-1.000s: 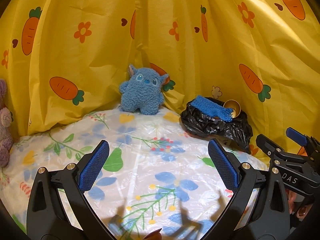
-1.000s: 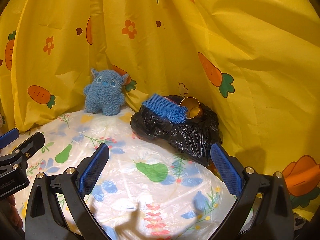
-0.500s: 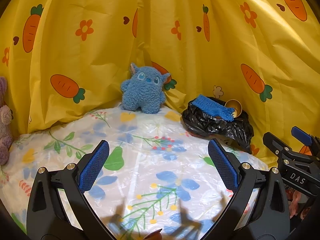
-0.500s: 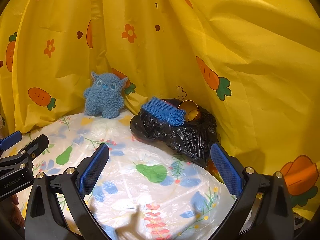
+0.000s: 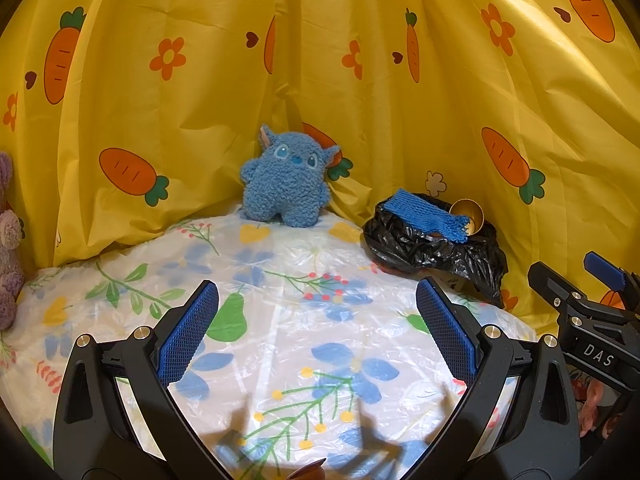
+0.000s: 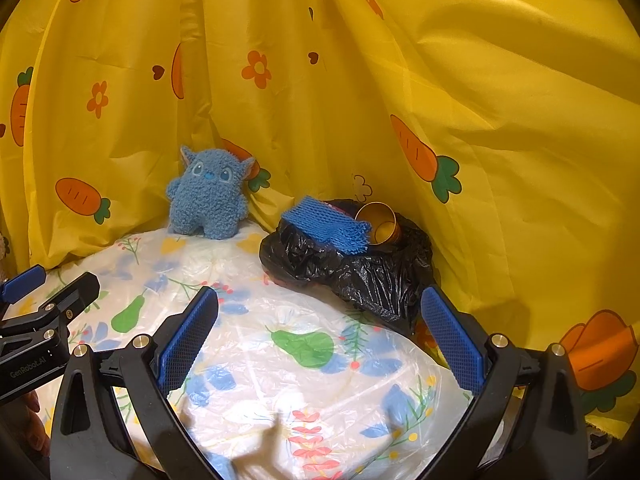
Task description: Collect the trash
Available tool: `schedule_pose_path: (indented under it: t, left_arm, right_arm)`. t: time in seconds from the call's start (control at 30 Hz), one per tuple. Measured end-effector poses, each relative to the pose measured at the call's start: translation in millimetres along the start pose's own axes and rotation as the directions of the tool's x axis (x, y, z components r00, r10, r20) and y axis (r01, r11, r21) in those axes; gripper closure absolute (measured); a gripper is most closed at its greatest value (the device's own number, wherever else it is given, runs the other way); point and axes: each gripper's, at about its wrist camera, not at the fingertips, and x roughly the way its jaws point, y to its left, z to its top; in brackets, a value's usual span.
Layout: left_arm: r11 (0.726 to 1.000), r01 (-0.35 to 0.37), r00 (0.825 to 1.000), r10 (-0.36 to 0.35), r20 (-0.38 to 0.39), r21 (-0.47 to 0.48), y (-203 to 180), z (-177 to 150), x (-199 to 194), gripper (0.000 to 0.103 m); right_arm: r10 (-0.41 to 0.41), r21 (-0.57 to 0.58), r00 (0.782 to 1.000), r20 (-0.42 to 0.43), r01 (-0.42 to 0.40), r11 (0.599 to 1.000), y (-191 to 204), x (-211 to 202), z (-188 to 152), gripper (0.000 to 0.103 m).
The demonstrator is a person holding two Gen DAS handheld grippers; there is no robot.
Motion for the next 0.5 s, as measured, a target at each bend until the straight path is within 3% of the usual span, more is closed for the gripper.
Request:
schedule_pose_path:
  t: [0.5]
  left_arm:
    - [1.0,-0.004,1.0,0.004,0.002,-0.001,1.5,-0.8,3.6,0.005]
  right_arm:
    - [-0.003,-0.001,1.0,-0.001,0.003,1.0,0.3,0.2,1.2,0.006]
